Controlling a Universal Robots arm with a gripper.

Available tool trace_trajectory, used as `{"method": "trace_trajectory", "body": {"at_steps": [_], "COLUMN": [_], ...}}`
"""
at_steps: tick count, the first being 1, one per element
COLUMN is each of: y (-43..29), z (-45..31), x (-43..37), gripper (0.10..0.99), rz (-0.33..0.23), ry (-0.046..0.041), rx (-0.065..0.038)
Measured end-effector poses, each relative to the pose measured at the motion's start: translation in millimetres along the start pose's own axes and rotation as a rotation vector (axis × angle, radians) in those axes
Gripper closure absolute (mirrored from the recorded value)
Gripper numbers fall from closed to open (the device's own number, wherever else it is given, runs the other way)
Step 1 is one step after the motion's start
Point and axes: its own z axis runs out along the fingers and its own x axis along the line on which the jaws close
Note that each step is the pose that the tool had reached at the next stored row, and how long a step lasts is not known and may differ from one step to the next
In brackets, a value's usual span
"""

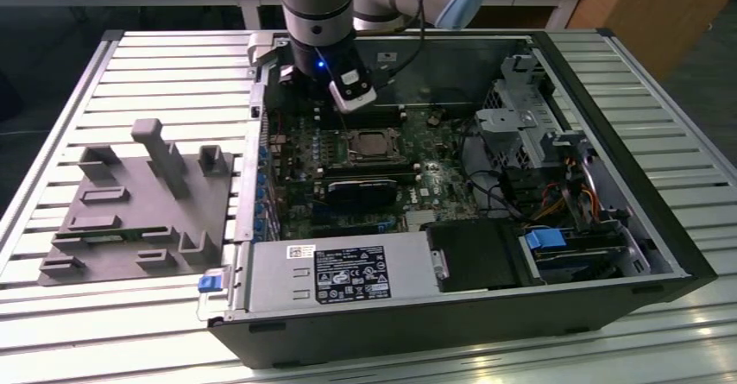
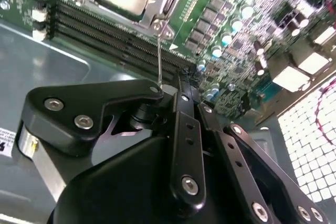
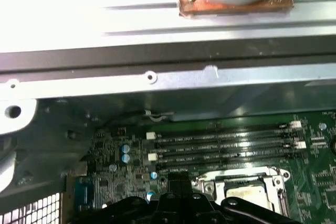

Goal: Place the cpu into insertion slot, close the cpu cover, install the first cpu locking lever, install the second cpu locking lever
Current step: 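Install the first cpu locking lever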

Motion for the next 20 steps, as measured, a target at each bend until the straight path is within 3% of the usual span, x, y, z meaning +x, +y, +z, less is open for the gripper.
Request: {"method": "trace_trajectory", "body": {"at_steps": [1,8,20], "y": [0.0,0.4,3.2], "z": [0.0,0.4,2.2], "x": [0.0,-5.0,-35.7], "gripper": [0.984,0.984,0.984], "rz": [0.0,0.0,0.001], "ry": [0.0004,0.0005,0.0018], "rx": [-0.004,-0.004,-0.004]}}
